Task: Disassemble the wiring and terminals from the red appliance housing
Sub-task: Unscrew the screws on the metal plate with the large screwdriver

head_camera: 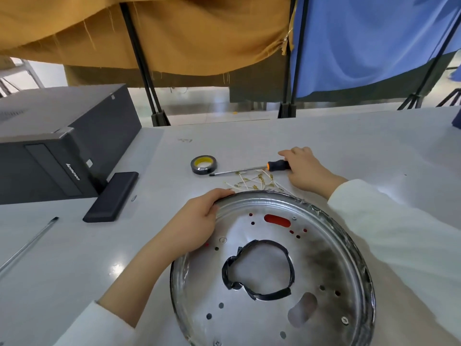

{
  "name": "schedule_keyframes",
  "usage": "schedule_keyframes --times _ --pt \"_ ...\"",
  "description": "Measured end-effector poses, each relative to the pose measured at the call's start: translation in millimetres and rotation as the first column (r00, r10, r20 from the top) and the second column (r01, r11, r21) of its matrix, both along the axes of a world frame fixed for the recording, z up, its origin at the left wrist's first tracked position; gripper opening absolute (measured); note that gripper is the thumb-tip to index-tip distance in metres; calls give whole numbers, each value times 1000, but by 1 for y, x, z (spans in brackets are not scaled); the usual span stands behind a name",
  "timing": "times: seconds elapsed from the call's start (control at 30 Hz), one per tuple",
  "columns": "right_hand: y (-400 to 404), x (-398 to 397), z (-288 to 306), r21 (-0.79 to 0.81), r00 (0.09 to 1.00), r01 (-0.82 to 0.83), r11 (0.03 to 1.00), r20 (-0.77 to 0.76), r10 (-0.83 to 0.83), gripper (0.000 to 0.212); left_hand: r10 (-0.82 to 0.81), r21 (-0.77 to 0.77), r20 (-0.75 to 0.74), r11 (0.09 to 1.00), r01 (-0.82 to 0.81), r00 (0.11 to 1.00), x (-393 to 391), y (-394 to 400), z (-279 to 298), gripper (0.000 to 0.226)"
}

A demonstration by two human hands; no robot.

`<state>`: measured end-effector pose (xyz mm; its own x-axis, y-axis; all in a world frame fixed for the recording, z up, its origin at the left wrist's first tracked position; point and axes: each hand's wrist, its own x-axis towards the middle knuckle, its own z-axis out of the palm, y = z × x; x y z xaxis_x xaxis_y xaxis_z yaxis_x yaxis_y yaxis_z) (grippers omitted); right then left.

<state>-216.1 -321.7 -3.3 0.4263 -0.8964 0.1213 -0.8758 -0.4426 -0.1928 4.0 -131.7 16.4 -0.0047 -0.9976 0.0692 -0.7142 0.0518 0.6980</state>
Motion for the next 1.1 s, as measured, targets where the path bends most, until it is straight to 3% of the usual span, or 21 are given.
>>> schedule_keyframes --times 0.17,0.3,0.4,0.5,0.7,0.87,1.03,1.1 --pt "-3 -1 -5 -141 986 71 987 -141 -91 41 -5 17 -29 1000 5 1000 0 1 0 43" --pt "3 -4 -10 -227 992 120 966 -16 -128 31 -3 27 -22 1000 3 1000 0 2 1 43" --pt "7 -6 -11 -82 985 126 989 131 -115 22 -3 26 -21 1000 4 1000 0 2 1 44" --pt "11 -8 -13 29 973 114 993 199 -117 32 -7 21 -21 1000 7 1000 0 3 2 43" --pt "27 -16 -4 95 960 159 983 219 -176 30 -28 25 -22 999 29 999 1 2 2 45" --pt "58 -32 21 125 922 187 974 321 -218 30 -51 -9 -1 999 51 999 -1 5 4 53" --pt "103 -46 53 142 864 45 989 491 -109 25 -76 -9 75 997 77 994 -11 17 5 43" --pt "120 -52 61 113 861 -1 994 506 -57 21 6 -111 38 994 -2 999 -17 25 6 34"
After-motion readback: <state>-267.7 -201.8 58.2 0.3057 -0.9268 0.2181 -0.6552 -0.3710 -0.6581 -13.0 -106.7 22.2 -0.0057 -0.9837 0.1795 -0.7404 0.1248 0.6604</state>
